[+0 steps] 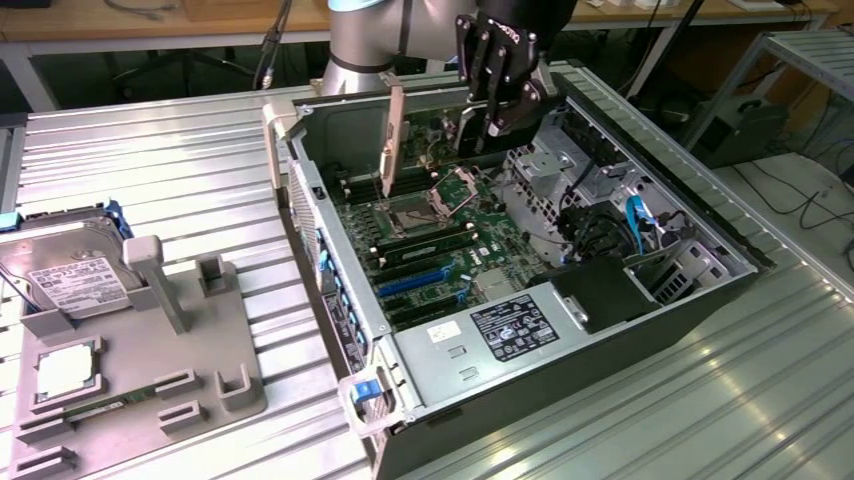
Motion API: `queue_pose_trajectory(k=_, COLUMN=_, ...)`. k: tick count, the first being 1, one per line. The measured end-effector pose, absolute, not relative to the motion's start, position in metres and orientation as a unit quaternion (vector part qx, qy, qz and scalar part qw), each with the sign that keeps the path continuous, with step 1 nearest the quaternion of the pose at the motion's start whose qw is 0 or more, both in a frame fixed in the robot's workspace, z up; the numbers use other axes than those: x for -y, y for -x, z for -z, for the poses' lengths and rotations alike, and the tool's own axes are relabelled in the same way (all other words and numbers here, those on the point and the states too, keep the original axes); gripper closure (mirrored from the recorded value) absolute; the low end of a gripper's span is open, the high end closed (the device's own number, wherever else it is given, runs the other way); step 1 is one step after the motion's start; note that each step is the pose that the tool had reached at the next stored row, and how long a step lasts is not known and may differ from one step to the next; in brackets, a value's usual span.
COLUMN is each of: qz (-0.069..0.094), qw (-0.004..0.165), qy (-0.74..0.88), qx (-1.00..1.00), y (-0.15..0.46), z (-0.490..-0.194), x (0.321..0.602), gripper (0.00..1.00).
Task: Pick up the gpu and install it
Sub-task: 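Insert the gpu into the slot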
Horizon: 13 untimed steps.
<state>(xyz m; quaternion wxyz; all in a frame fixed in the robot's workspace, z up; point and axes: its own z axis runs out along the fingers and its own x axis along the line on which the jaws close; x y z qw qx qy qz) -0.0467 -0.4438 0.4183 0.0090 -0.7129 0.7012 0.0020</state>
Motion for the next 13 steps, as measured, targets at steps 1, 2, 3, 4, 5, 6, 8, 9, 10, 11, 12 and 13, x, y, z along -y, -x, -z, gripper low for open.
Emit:
queue_pose_trajectory(k=1, qz=-0.002, qw=0.009, qy=0.713, qx=-0.701, y=0.0467, z=-0.4182, x=0.4438, gripper=0.72)
queue_pose_trajectory(k=2, qz=-0.002, qw=0.009, qy=0.714, qx=-0.700, y=0.0467, z=-0.4182, x=0.4438, gripper=0.72)
queue_pose_trajectory(k=3, qz=-0.002, qw=0.009, qy=0.714, qx=-0.700, y=0.0467, z=-0.4181, x=0.4438, gripper=0.72)
queue_pose_trajectory(k=4, qz=-0.002, qw=0.009, qy=0.715, qx=-0.699, y=0.0467, z=-0.4180, x=0.4438, gripper=0.72)
queue_pose_trajectory(k=5, qz=-0.002, qw=0.009, qy=0.715, qx=-0.699, y=0.0467, z=-0.4179, x=0.4438, gripper=0.72)
queue_pose_trajectory(k=6, qz=-0.002, qw=0.009, qy=0.716, qx=-0.698, y=0.0467, z=-0.4178, x=0.4438, gripper=0.72)
queue_pose_trajectory(k=8, qz=-0.002, qw=0.009, qy=0.717, qx=-0.697, y=0.0467, z=-0.4176, x=0.4438, gripper=0.72)
queue_pose_trajectory(k=9, qz=-0.002, qw=0.009, qy=0.717, qx=-0.697, y=0.0467, z=-0.4175, x=0.4438, gripper=0.72)
queue_pose_trajectory(k=10, qz=-0.002, qw=0.009, qy=0.718, qx=-0.696, y=0.0467, z=-0.4174, x=0.4438, gripper=0.72)
queue_pose_trajectory(k=11, qz=-0.002, qw=0.009, qy=0.718, qx=-0.696, y=0.0467, z=-0.4173, x=0.4438, gripper=0.72)
queue_pose_trajectory(k=12, qz=-0.002, qw=0.009, qy=0.718, qx=-0.696, y=0.0468, z=-0.4172, x=0.4439, gripper=0.72)
queue_pose_trajectory(k=13, qz=-0.002, qw=0.009, qy=0.719, qx=-0.695, y=0.0467, z=-0.4171, x=0.4439, gripper=0.72)
